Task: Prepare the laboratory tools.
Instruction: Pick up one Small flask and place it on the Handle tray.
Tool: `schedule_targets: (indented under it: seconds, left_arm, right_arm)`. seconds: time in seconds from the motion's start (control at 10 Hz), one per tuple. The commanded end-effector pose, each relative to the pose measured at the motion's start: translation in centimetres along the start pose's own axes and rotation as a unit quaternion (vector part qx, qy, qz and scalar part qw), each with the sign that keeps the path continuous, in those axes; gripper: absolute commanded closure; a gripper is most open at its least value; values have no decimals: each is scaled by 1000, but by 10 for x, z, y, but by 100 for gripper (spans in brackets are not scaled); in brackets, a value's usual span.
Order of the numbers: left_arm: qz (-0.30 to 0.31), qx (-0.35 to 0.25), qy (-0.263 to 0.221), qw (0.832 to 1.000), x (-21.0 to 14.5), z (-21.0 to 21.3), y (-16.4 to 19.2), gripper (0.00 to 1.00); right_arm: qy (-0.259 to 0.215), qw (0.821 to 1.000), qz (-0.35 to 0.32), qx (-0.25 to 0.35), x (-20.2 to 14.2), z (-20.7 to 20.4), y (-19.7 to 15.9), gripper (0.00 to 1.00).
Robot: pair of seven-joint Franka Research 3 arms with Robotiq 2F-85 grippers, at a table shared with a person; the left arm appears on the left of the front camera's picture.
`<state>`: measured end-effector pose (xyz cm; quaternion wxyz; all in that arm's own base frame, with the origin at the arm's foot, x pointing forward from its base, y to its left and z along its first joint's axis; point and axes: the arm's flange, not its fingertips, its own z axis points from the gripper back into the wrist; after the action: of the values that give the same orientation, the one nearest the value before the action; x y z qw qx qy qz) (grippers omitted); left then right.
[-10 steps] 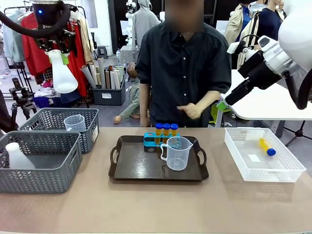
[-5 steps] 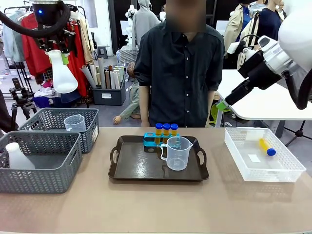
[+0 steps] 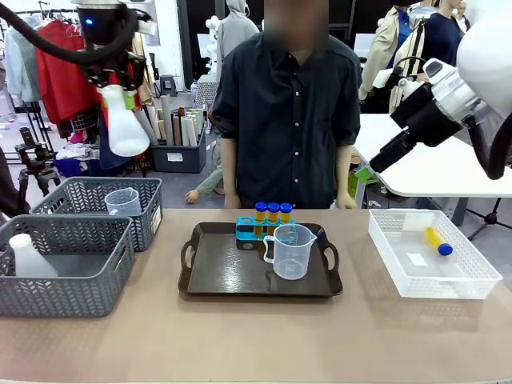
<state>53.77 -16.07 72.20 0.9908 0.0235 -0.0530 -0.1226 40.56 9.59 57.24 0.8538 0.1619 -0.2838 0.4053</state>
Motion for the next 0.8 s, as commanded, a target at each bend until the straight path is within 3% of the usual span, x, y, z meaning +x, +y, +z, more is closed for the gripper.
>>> schedule_targets:
  seconds: [0.0,0.4,0.7]
  left_arm:
    - [-35,1,-8,999,0,-14,-27,100]
    - [-110,-19,-3,994,25,-76,-93,100]
    - [-149,-21,18,988,25,-126,-135,100]
  right_arm:
    - [-9,1000,-1,9,1,1,0,0]
    - [-9,1000,-1,9,1,1,0,0]
    - [-9,1000,-1,9,1,1,0,0]
